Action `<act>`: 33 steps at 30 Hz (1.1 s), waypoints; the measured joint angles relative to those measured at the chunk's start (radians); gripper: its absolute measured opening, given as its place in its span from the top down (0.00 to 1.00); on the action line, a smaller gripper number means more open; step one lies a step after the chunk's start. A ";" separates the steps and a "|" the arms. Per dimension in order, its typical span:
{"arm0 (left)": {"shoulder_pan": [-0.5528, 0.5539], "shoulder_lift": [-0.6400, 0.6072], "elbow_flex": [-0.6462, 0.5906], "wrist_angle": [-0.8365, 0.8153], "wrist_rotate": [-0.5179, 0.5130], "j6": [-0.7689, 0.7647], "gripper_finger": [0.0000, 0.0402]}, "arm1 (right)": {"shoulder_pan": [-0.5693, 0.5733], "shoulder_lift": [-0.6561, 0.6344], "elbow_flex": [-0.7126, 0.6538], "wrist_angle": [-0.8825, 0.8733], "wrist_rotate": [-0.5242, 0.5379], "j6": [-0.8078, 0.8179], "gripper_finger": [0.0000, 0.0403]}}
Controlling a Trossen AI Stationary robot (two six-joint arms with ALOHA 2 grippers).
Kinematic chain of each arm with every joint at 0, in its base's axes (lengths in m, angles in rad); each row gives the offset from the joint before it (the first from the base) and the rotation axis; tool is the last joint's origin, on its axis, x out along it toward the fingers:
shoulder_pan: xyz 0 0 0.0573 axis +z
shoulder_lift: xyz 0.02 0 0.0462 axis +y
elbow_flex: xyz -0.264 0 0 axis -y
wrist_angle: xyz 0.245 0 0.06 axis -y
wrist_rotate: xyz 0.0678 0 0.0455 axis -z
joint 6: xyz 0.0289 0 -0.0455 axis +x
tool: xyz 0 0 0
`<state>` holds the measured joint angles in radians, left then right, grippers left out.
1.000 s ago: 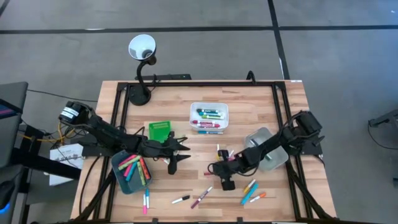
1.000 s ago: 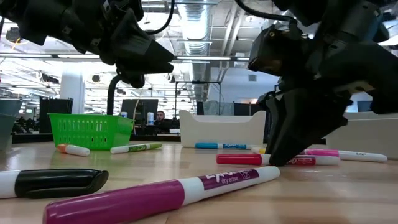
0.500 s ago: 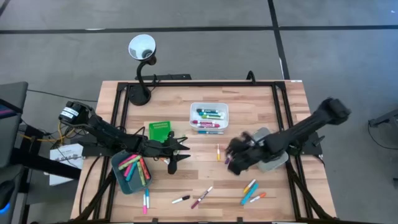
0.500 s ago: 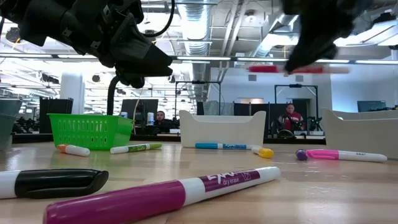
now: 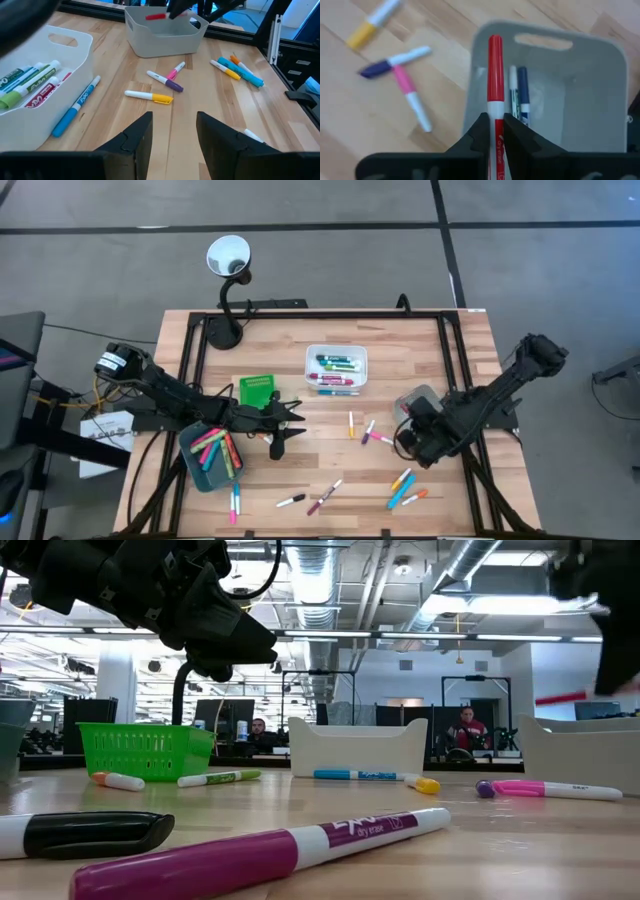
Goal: Pick & Place Markers
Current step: Put the small red marker pen into the gray bin, then put the small light blue marker pen into the gray bin
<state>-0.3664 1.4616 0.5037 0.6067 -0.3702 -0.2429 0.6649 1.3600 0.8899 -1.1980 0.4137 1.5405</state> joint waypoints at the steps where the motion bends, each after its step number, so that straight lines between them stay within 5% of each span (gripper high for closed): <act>1: 0.000 0.000 0.000 0.000 0.000 0.003 0.63 | 0.008 0.011 -0.018 0.008 -0.001 0.021 0.95; 13: 0.013 0.000 -0.001 0.002 -0.004 -0.008 0.63 | -0.043 0.056 -0.179 0.100 -0.022 0.075 0.88; 21: 0.015 0.000 -0.001 0.004 -0.004 -0.051 0.63 | -0.108 0.056 -0.268 0.299 -0.071 -0.065 0.82; 33: 0.015 0.000 -0.001 0.019 -0.004 -0.054 0.63 | -0.184 0.017 -0.140 0.160 -0.077 -0.198 0.59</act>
<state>-0.3511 1.4616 0.5030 0.6255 -0.3744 -0.2966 0.4807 1.3767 0.7498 -1.0381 0.3371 1.3423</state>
